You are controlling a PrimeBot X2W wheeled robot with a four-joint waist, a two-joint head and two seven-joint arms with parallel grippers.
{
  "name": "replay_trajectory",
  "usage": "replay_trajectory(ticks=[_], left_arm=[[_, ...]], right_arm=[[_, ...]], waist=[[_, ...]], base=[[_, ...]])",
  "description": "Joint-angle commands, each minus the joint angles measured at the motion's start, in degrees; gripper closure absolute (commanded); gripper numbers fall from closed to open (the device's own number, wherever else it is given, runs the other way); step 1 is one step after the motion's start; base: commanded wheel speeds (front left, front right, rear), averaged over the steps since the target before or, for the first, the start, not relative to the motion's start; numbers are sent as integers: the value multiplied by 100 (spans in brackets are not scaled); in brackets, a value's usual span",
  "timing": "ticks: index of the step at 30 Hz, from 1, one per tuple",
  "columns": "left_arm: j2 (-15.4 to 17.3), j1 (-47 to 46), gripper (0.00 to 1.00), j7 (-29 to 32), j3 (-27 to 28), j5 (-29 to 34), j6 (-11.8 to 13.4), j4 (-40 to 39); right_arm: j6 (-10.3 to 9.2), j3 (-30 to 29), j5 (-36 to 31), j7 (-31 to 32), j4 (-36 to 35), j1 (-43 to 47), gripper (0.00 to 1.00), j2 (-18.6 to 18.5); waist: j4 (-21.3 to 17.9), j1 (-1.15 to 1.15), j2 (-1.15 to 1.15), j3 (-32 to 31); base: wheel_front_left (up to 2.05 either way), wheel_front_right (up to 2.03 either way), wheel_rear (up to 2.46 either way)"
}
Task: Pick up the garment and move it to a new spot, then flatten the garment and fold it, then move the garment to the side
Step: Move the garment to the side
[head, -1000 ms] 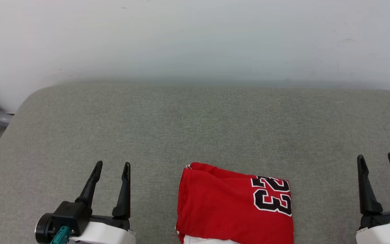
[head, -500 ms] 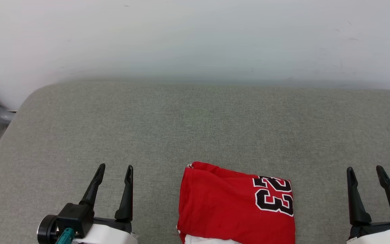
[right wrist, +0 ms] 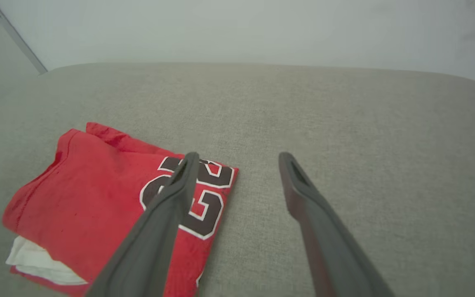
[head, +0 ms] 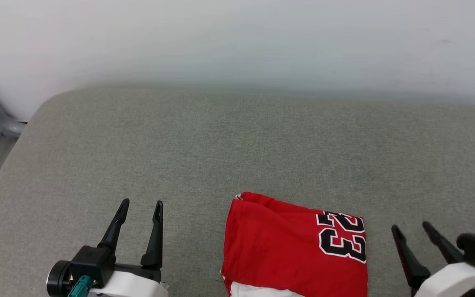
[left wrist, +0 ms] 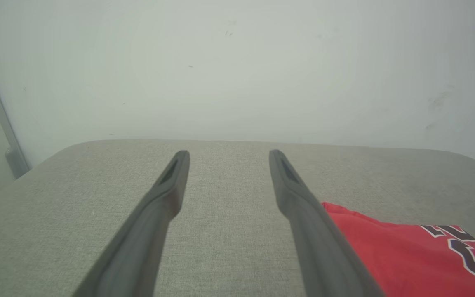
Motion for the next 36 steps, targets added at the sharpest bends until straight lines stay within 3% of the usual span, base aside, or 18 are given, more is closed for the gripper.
replay_trajectory(ticks=[1, 7, 13, 22, 33, 34, 35, 36], left_arm=[[-13, -111, 0, -12, 7, -22, -9, 5], [-14, -221, 0, -12, -60, -43, -8, 31], [-10, -366, 0, -12, -171, -67, -9, 55], [-13, -538, 0, -12, -243, -41, -9, 108], [-14, -624, 0, -12, -307, -72, -9, 109], [-14, -626, 0, -12, -312, -66, -9, 114], [-14, -625, 0, -12, -320, -55, -9, 123], [-14, -628, 0, -12, -327, -44, -9, 132]], right_arm=[[-7, 85, 200, 689, -117, -59, 0, -139], [-6, -86, 751, 2954, -263, -358, 0, 47], [-6, -260, 704, 4297, -177, -609, 0, 137], [-6, -300, 598, 4773, 291, -877, 0, 284], [-5, 33, 655, 4803, 1016, -800, 0, 377], [-5, 84, 648, 4795, 1114, -786, 25, 355], [-5, 122, 614, 4752, 1187, -789, 75, 310], [-5, 178, 589, 4671, 1227, -804, 100, 271]], waist=[[51, 0, 0, 96], [170, 0, 0, 299], [381, 0, 0, 539], [709, 0, 0, 803], [889, 0, 0, 964], [891, 0, 0, 965], [892, 0, 0, 960], [889, 0, 0, 949]], base=[[0, 0, 0], [0, 0, 0], [0, 0, 0], [0, 0, 0], [0, 0, 0], [0, 0, 0], [0, 0, 0], [0, 0, 0]])
